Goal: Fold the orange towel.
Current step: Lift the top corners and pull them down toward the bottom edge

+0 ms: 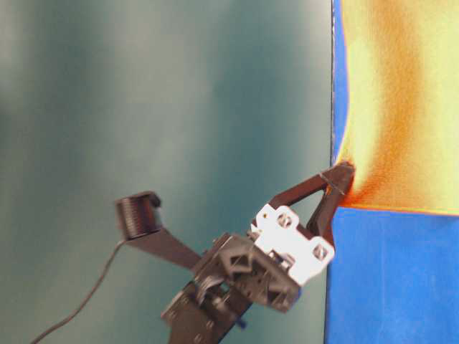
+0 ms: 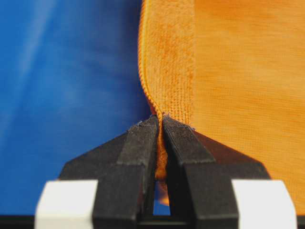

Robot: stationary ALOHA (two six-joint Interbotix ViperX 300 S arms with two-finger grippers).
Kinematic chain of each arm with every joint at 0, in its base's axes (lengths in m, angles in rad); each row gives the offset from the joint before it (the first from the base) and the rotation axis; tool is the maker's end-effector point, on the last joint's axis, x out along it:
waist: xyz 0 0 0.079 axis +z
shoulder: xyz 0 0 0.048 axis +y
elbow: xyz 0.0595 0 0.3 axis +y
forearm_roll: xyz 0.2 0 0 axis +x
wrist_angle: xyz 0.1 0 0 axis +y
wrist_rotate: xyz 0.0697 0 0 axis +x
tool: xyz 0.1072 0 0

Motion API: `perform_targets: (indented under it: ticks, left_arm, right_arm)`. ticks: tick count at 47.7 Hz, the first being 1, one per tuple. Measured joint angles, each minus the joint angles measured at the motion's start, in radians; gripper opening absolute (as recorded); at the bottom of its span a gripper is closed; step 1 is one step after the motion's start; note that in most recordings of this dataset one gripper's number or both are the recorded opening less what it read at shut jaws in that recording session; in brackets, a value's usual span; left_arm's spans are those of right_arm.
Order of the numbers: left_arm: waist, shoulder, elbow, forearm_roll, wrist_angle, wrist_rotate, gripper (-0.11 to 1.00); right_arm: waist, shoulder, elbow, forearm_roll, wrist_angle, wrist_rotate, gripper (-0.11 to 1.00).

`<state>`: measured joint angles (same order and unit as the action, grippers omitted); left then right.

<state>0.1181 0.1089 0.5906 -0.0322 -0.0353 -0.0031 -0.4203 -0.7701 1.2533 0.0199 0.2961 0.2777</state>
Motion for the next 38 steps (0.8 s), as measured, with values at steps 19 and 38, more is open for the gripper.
perform_targets:
  ticks: [19, 38]
  left_arm:
    - [-0.224, -0.014, -0.020, 0.000, 0.067, -0.035, 0.00]
    - [-0.333, 0.043, -0.038, 0.000, 0.057, -0.072, 0.00]
  right_arm:
    - [0.403, -0.052, 0.000, 0.038, 0.132, 0.176, 0.01]
    - [0.675, 0.011, 0.000, 0.038, 0.092, 0.318, 0.01]
